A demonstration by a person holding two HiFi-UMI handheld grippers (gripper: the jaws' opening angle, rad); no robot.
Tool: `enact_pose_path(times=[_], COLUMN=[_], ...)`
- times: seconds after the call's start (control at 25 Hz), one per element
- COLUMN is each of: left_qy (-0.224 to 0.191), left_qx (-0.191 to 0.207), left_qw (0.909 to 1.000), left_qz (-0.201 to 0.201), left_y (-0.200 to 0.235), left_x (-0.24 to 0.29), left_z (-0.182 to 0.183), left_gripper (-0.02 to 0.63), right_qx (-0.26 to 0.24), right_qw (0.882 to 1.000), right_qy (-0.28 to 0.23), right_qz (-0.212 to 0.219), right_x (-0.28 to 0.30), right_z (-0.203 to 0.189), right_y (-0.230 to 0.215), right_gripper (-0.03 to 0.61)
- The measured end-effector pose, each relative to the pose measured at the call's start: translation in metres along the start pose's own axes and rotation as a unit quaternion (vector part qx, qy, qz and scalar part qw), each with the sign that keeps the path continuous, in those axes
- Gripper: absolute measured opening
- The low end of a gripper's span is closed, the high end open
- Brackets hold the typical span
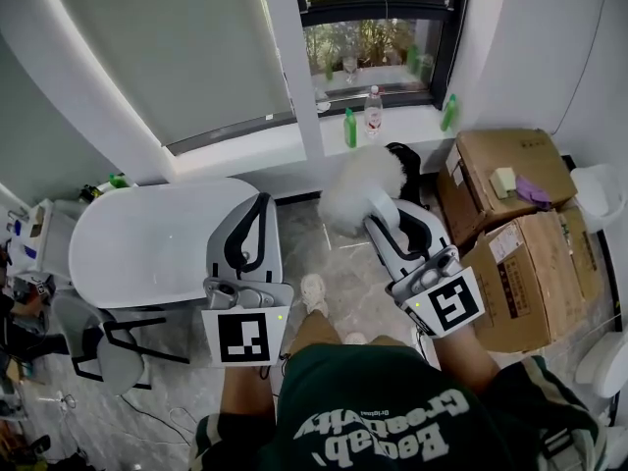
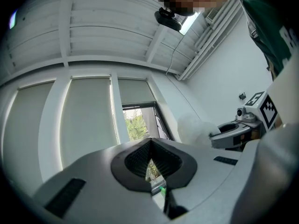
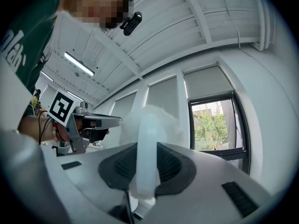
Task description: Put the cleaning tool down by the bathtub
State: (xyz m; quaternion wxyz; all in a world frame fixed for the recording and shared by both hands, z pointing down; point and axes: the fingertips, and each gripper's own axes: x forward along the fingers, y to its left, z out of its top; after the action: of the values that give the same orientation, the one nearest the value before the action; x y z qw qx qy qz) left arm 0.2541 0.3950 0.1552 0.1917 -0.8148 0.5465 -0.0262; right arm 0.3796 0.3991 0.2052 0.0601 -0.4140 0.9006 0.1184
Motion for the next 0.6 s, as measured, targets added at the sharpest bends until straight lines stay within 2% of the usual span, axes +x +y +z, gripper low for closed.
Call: enact_pose_path(times=[0.24,0.6], left_qy=[-0.001,-0.006], left_qx=[-0.003,-0.013], left_qw=[1.0,0.9999], left_qz=[-0.003,0.0], left_y=[0.007,0.04], left_x=[0.018,0.055], left_z=[-0.009,-0.034], left_gripper=[0.003,0.003], right_qx=[-0.003,-0.016], right_qw=[1.0,1.0], right_qy=[-0.005,0.0], right_qz=[-0.003,0.003], right_x=[0.019,0.065], right_z=[-0.002,-0.019], right_y=[-0.014,-0.027], right_gripper=[0.092,0.092])
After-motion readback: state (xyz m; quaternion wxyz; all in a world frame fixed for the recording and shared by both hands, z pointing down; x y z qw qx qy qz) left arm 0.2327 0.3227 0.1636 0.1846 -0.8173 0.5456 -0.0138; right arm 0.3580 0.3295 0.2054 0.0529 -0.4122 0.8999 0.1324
